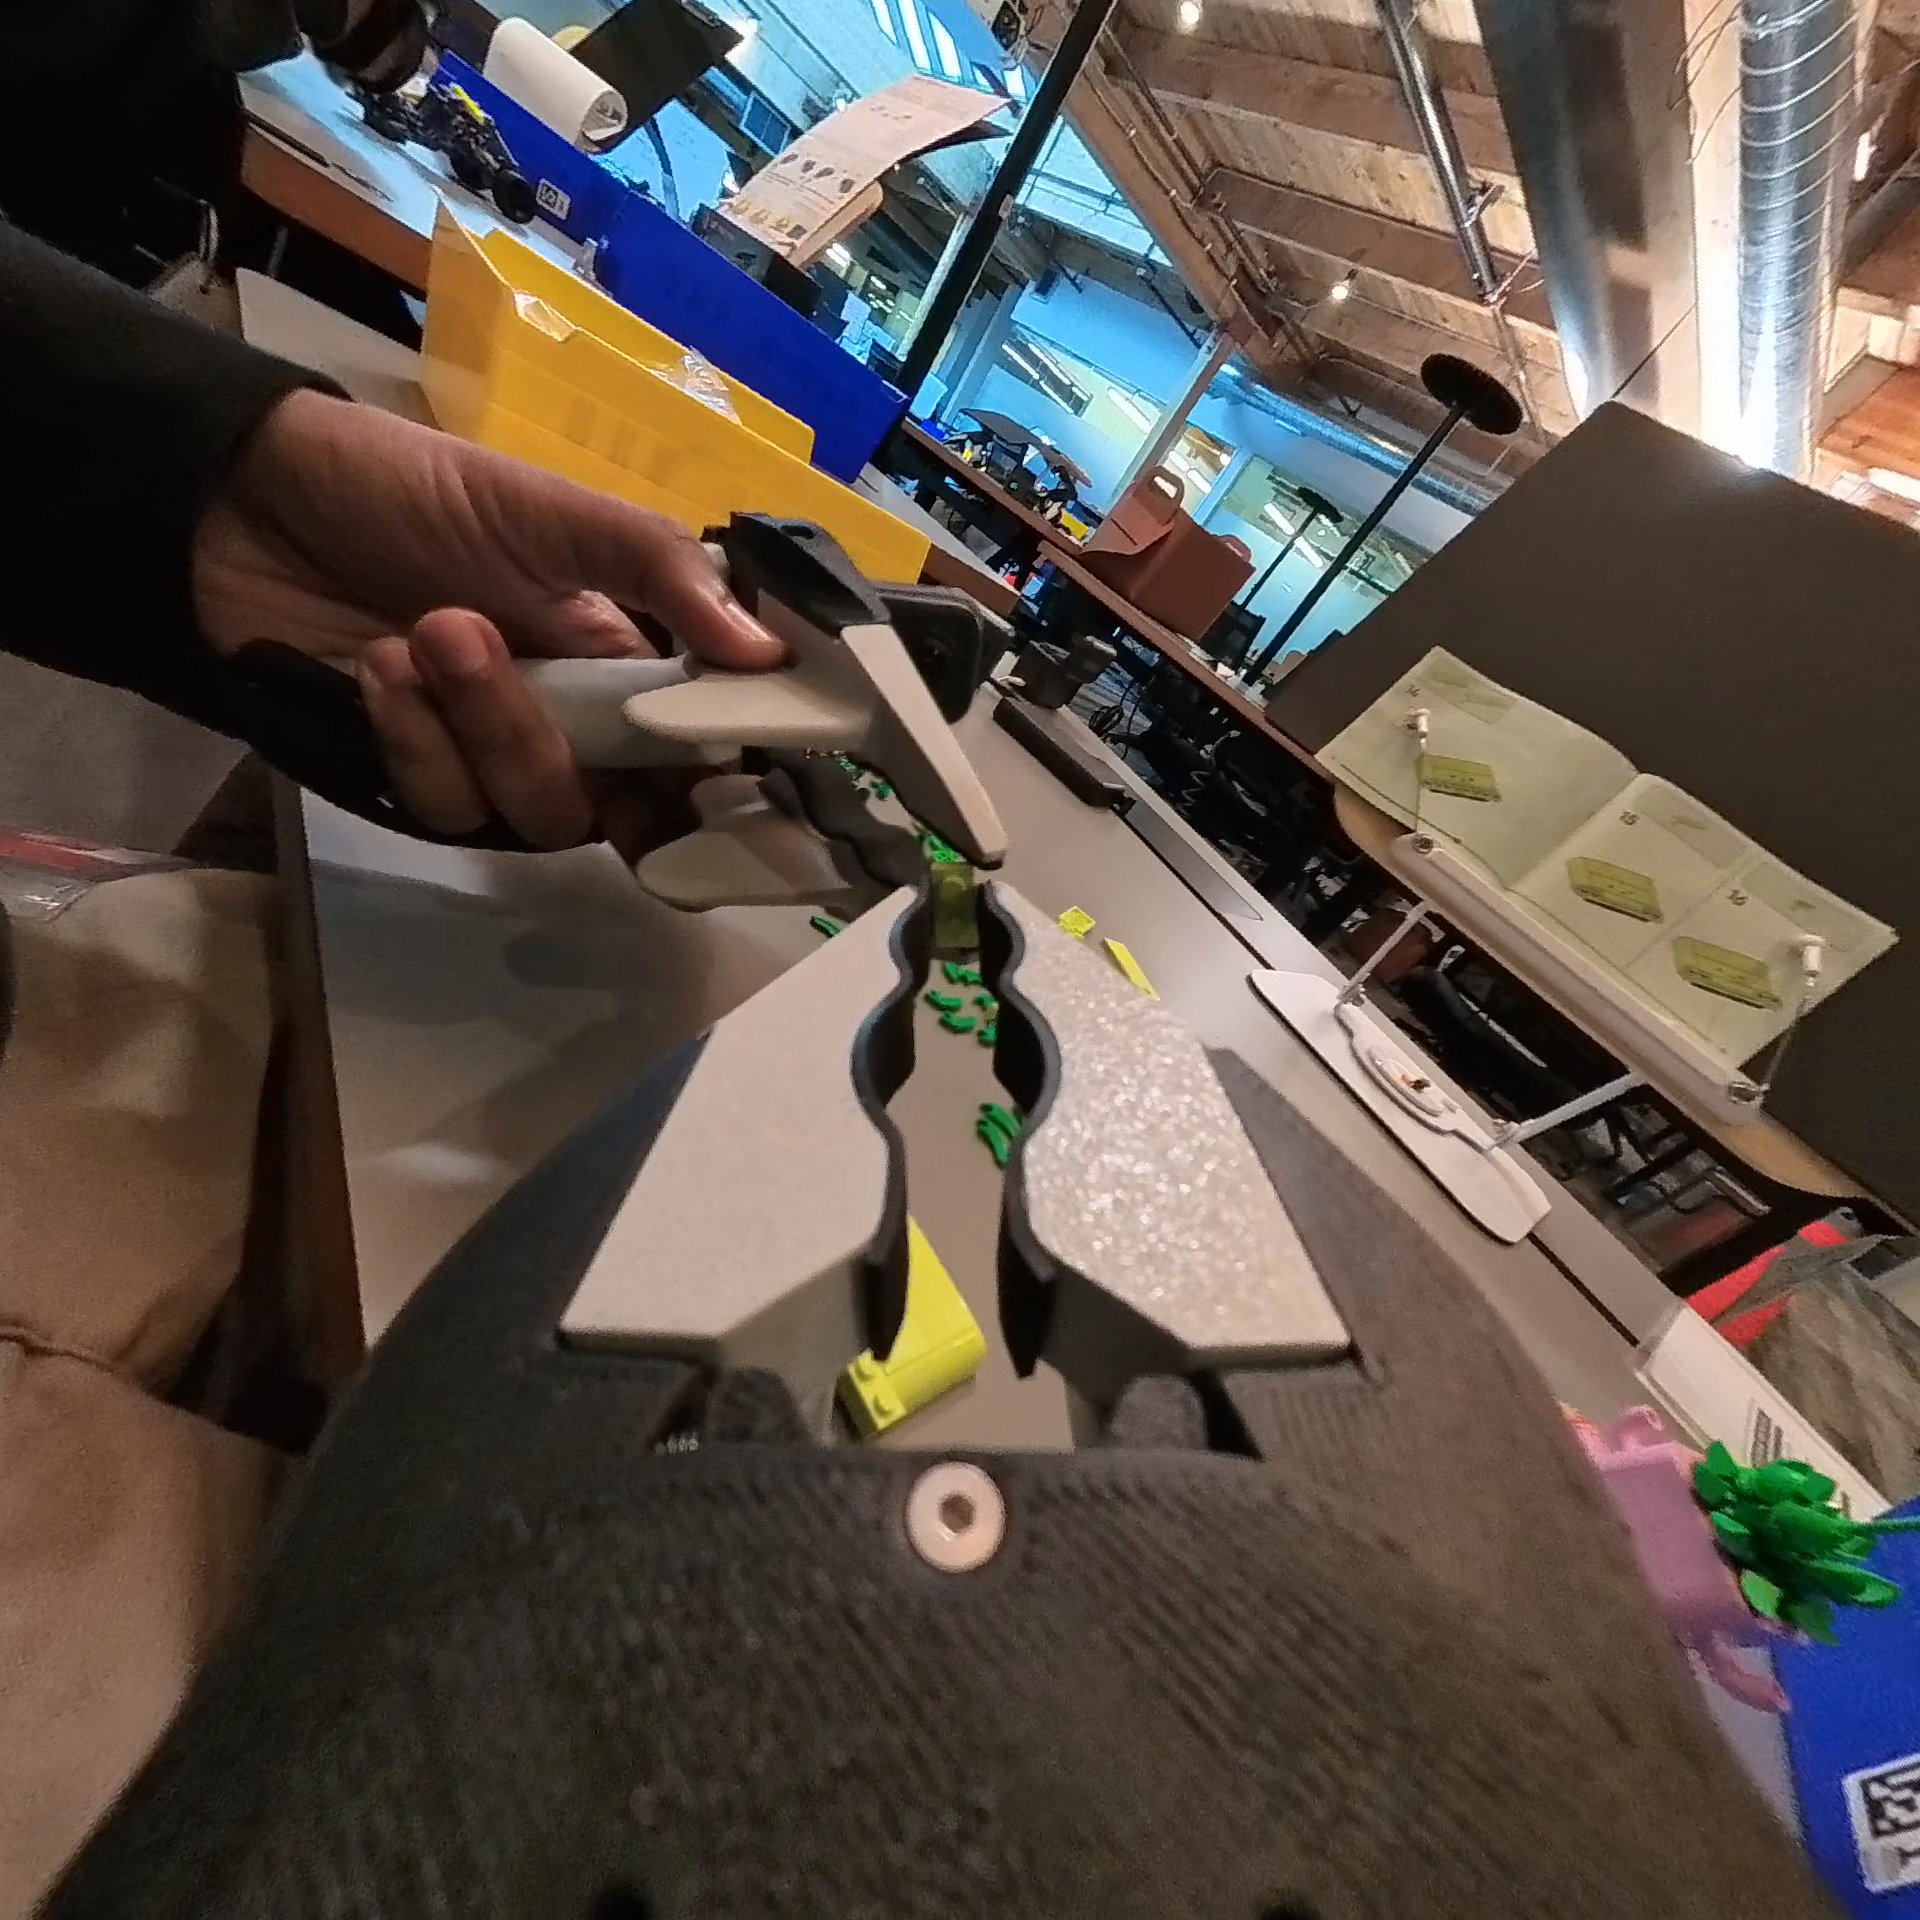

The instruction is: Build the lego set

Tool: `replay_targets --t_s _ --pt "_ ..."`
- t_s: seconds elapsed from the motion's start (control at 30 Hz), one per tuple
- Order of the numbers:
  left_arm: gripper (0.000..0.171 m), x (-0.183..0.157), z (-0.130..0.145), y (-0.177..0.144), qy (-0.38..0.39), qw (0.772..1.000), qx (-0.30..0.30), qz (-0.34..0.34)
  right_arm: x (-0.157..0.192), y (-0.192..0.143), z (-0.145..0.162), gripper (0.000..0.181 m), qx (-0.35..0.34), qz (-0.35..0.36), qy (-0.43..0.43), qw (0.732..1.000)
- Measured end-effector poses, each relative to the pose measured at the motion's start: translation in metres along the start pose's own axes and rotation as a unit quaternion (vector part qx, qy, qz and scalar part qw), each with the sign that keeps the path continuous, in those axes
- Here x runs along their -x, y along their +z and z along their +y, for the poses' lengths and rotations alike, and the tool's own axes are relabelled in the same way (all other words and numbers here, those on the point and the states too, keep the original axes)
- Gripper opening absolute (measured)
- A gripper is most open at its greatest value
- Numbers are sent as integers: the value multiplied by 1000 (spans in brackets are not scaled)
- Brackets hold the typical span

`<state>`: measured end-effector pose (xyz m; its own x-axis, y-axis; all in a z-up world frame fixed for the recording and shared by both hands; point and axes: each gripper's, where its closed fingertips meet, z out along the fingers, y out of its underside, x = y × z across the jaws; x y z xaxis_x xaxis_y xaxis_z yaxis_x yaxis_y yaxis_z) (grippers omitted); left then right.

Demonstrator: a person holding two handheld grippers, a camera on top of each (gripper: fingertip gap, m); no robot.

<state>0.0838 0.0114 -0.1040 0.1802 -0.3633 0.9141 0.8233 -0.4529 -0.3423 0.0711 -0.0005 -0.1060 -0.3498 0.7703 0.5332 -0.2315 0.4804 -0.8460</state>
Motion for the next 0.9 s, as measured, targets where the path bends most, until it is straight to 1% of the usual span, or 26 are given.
replay_targets --t_s 0.03,0.1,0.13,0.2,0.27,0.33,0.37,0.4,0.47,0.53,0.67,0.77,0.83,0.9 --pt "16 1 -2 -2 6 1000 -5 -5 1 0 0 5 1 -5 6 1000" --pt "34 6 -9 -10 36 998 -19 -42 4 1 0 5 6 -24 28 999" --pt "37 9 -14 -17 62 995 -28 -69 9 2 2 6 18 -47 44 998" --pt "37 14 -22 -34 126 982 -35 -134 26 5 10 6 68 -113 83 988" --pt "36 20 -25 -50 187 961 -28 -200 48 7 25 6 142 -190 123 964" --pt "34 24 -24 -62 230 941 -16 -247 72 3 47 6 228 -255 142 929" --pt "33 25 -23 -66 244 934 -9 -262 80 1 58 6 266 -273 139 914" --pt "33 27 -21 -69 253 928 -4 -274 85 0 67 6 292 -279 130 906" --pt "32 31 -17 -72 263 921 5 -288 87 6 65 6 285 -276 127 909" --pt "32 36 -13 -74 265 918 12 -294 89 9 65 6 288 -278 130 907" --pt "32 40 -8 -74 271 916 24 -297 88 12 68 16 291 -272 128 908" --pt "32 40 -5 -75 290 905 43 -307 84 11 66 20 282 -264 135 913" --pt "31 39 1 -73 307 898 66 -307 78 9 57 20 253 -256 153 921" --pt "30 41 13 -69 323 888 106 -311 63 6 44 21 205 -233 183 933"
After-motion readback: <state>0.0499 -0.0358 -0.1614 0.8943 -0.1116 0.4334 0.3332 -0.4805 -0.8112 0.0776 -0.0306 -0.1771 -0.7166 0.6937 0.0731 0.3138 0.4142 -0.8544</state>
